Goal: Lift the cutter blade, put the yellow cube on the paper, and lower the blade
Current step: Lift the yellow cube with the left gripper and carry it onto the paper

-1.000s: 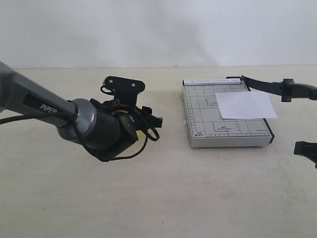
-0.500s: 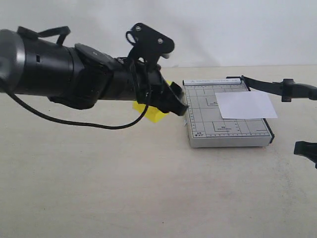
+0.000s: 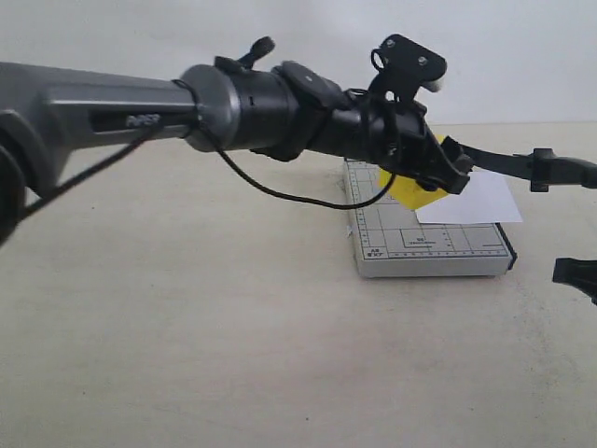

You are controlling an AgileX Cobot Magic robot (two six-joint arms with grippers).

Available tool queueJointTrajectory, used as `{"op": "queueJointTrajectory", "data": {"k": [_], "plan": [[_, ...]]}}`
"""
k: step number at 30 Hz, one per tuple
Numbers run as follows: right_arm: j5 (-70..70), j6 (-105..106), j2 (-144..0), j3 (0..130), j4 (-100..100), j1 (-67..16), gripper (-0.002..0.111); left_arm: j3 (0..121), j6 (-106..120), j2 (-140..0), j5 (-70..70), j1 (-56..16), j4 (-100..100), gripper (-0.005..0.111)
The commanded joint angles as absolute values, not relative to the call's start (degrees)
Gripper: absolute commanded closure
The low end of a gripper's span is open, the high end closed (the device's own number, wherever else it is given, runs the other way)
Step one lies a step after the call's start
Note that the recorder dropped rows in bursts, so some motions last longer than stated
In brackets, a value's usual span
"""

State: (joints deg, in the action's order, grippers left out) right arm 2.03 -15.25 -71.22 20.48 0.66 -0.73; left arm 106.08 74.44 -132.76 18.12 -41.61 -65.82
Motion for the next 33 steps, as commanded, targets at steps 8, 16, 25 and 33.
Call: {"op": "queueJointTrajectory", "data": {"k": [8, 16, 25, 33], "plan": [[1.8, -14.9, -71.3, 20.7, 0.8, -0.6, 0.109, 132.8, 39.5, -148.0, 25.3, -45.8, -21.3, 0.102], [3.1, -15.0, -71.3, 20.7, 0.8, -0.7, 0.109, 142.5, 35.8, -154.3, 24.5, -45.2, -21.3, 0.102], [3.6, -15.1, -71.3, 20.7, 0.8, -0.7, 0.109, 142.5, 36.0, -156.7, 22.0, -45.2, -21.6, 0.102], [3.6, -15.1, -71.3, 20.7, 0.8, -0.7, 0.109, 142.5, 36.0, -157.0, 20.1, -45.2, -21.7, 0.062]]}}
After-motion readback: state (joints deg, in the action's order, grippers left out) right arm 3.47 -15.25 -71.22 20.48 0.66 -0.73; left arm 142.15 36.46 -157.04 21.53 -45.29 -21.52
